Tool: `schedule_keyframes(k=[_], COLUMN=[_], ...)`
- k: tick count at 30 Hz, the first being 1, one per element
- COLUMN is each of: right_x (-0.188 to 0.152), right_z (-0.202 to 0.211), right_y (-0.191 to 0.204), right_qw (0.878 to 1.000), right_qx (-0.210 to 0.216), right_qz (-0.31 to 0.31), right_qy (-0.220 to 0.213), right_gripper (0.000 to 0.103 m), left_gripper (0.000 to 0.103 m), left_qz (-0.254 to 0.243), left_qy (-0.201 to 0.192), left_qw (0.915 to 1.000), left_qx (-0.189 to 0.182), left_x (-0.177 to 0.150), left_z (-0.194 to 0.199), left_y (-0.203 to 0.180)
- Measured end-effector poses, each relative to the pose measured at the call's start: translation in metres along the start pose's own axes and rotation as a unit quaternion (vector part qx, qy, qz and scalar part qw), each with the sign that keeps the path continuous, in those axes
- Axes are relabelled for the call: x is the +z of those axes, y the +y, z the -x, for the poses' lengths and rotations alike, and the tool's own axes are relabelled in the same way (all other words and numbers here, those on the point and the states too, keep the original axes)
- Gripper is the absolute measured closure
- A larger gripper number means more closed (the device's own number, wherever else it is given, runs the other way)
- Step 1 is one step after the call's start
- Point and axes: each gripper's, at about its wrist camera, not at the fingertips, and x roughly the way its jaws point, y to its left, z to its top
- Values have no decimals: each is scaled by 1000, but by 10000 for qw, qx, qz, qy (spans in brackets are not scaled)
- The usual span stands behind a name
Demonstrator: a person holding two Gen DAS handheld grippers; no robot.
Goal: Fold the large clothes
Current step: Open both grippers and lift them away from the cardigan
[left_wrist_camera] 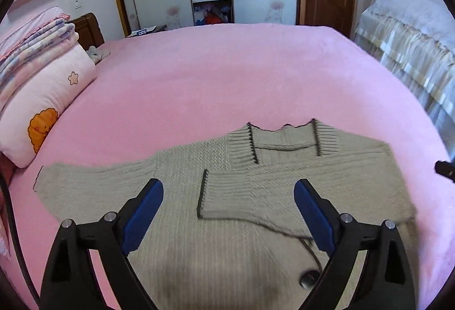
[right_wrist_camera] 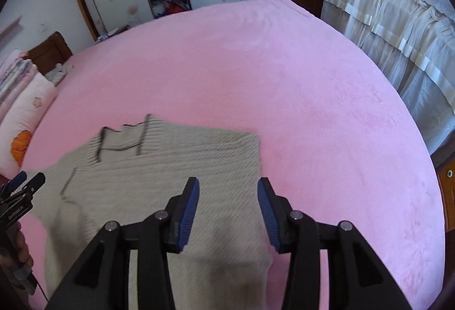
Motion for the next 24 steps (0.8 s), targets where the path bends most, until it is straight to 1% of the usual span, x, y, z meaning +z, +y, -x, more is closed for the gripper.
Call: schedule_keyframes(k=[2,5,8,13,15,17,20,22,23,24], right_x=[-9,-25,-47,-75,-90,-100,-116,-123,-126,-128], right_z=[21,52,90,128,144,152,160,162,162,162], right_y=[10,33,51,81,97,107,132,147,160,172], right_qw=[9999,9997,9990,9978,9973,9968,9958,9943,9931,9919], right_qx=[89,156,246,431,464,497,480,531,532,545], right_qz=[50,162,245,326,409,475,695,868,998,1099], right_qy=[-36,-139,-284,-386,-404,-404,-357,-333,-323,-322], right_gripper=[60,60,60,60,60,60,60,60,60,60], left_gripper=[9,3,3,1,1,1,1,1,1,1], left_qz=[98,252,289,379,372,306,184,242,287,384], left_qy=[-40,-55,-106,-196,-294,-312,-234,-143,-135,-141], left_qw=[9998,9992,9984,9973,9966,9966,9950,9933,9929,9922], left_qx=[-153,-305,-472,-603,-671,-706,-951,-1124,-1147,-1177], left_x=[-5,-21,-34,-62,-76,-85,-97,-104,-106,-109], left_z=[27,70,104,163,184,196,208,212,212,213], left_y=[8,19,39,57,65,70,84,100,107,121])
